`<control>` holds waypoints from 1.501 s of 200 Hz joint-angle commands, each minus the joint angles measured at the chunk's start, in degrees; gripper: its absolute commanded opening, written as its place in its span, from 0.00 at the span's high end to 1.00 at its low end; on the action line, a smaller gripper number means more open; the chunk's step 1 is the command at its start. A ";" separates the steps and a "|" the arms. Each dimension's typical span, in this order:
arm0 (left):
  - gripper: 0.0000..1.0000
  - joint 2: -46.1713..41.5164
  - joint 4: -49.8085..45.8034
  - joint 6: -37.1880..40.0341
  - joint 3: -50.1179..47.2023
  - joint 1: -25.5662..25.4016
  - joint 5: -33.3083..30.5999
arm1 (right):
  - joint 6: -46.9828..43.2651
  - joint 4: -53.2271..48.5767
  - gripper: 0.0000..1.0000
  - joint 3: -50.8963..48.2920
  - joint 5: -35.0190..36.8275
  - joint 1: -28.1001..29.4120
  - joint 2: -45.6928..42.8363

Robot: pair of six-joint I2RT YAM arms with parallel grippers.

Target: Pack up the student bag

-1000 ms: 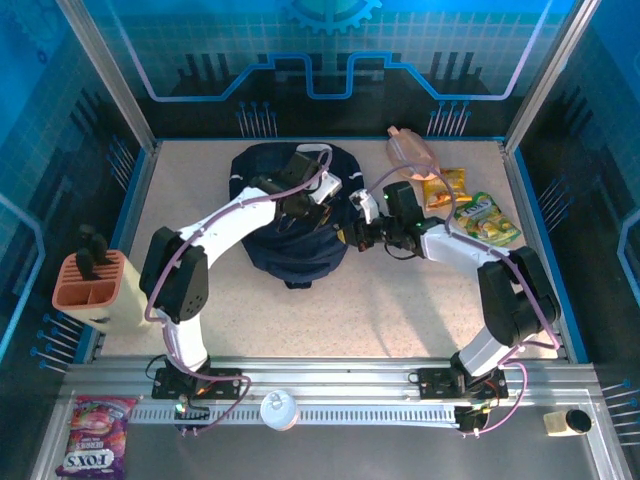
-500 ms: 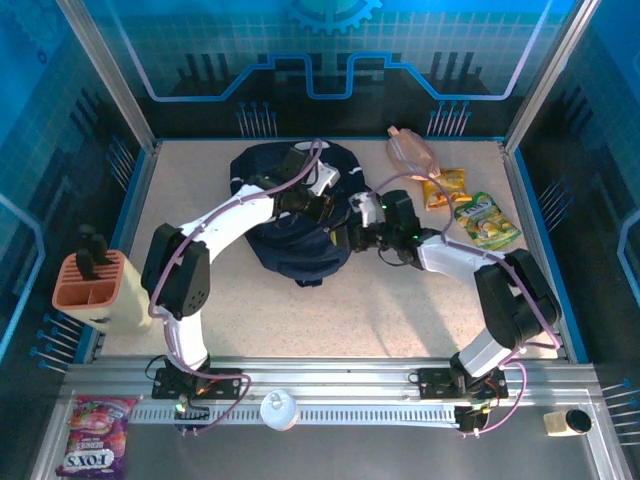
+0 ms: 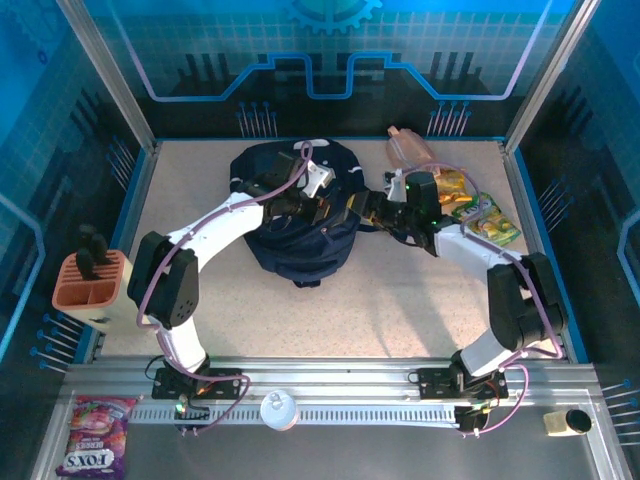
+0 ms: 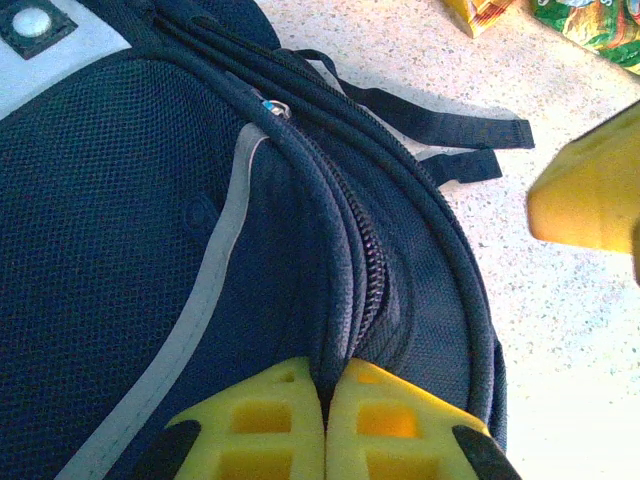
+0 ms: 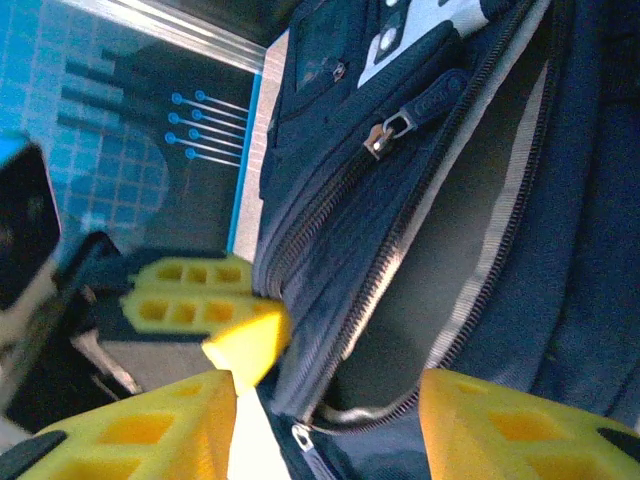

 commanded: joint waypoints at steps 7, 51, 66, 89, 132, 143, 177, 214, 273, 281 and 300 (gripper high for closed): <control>0.99 -3.34 3.54 0.38 0.03 0.07 3.90 | 7.44 -3.08 0.48 5.22 -2.31 2.33 5.21; 0.84 -5.93 1.81 -1.06 -1.08 0.32 1.56 | 8.49 -0.94 0.62 8.89 -3.32 5.51 10.07; 0.76 -7.91 -0.25 -2.62 -1.99 0.77 0.18 | 9.88 1.88 0.70 8.67 -4.24 5.79 10.85; 0.60 -11.99 -4.24 -7.54 -4.56 0.94 -4.94 | 10.56 5.66 0.77 8.54 -4.98 6.14 10.85; 0.42 -20.13 -9.55 -29.55 -11.88 -0.40 -11.62 | 9.21 6.08 0.78 9.59 -4.85 7.92 10.45; 0.40 -22.05 -8.02 -35.95 -15.01 -1.60 -11.41 | 9.07 6.21 0.78 9.81 -4.63 8.28 10.47; 0.40 -25.67 -0.74 -51.01 -23.15 -6.63 -12.48 | 9.37 6.44 0.78 10.29 -4.33 8.74 10.57; 0.44 -25.75 5.50 -56.42 -26.97 -8.59 -14.47 | 9.11 5.99 0.78 10.94 -4.26 9.04 10.51; 0.52 -20.08 9.02 -54.17 -23.91 -8.52 -15.28 | 9.79 6.60 0.78 11.26 -4.91 9.29 11.01; 0.53 -19.14 8.43 -53.98 -23.25 -8.46 -15.69 | 10.05 6.82 0.78 11.26 -4.99 9.27 11.09; 0.56 -17.93 7.42 -54.75 -23.09 -8.49 -17.35 | 10.16 6.96 0.78 11.18 -4.93 9.32 10.99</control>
